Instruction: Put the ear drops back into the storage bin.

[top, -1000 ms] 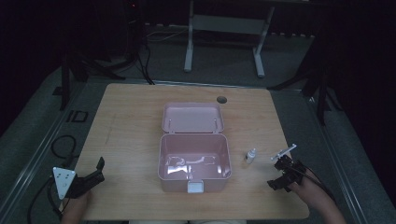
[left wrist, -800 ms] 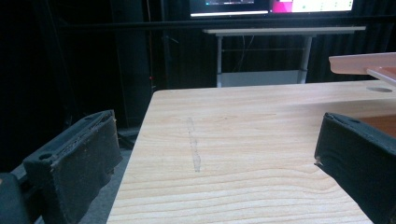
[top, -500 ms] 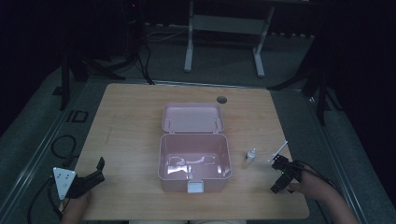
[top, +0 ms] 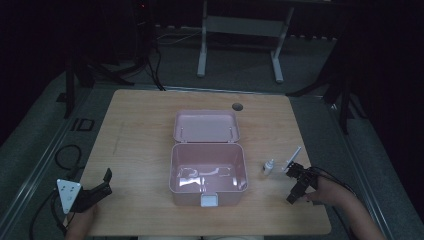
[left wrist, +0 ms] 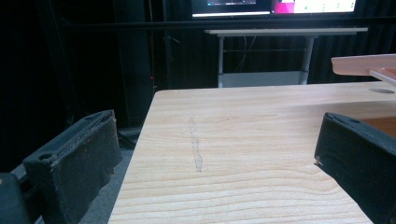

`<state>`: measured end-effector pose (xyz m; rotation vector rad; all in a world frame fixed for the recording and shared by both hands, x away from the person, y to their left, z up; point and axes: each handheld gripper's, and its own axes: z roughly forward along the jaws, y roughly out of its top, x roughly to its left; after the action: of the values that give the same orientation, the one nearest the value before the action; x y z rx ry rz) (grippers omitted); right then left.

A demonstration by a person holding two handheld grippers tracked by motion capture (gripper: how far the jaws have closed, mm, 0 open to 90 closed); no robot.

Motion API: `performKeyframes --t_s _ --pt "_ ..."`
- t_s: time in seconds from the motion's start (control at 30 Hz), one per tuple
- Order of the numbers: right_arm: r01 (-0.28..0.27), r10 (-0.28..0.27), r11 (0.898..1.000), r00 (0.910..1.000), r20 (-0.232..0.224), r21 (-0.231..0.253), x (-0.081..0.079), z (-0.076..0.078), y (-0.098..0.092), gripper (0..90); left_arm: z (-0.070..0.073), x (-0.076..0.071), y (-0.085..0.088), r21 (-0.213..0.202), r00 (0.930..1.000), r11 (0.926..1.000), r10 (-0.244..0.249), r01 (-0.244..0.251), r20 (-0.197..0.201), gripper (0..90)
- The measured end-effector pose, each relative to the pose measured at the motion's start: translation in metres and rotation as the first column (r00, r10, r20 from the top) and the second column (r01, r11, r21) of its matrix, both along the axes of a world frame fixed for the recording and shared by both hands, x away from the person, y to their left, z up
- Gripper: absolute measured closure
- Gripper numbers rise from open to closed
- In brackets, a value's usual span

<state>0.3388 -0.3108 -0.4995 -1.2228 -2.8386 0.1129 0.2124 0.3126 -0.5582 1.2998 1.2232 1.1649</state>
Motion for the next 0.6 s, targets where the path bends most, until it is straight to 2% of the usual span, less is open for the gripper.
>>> performKeyframes --t_s 0.13,0.33,0.6 --pt "0.022 -0.022 1.000 0.9996 0.019 0.017 0.012 0.002 0.005 13.1 0.000 0.000 0.000 0.000 1.0000 1.0000 -0.001 0.001 0.000 0.4" --pt "0.022 -0.022 0.999 0.9997 0.012 0.024 0.026 0.004 0.019 13.9 0.000 0.000 0.000 -0.001 1.0000 1.0000 -0.003 0.003 0.001 0.4" --pt "0.047 -0.048 0.997 0.9985 0.027 0.065 0.047 0.007 0.036 14.6 0.000 0.000 0.000 -0.003 1.0000 1.0000 -0.005 0.005 0.000 0.4"
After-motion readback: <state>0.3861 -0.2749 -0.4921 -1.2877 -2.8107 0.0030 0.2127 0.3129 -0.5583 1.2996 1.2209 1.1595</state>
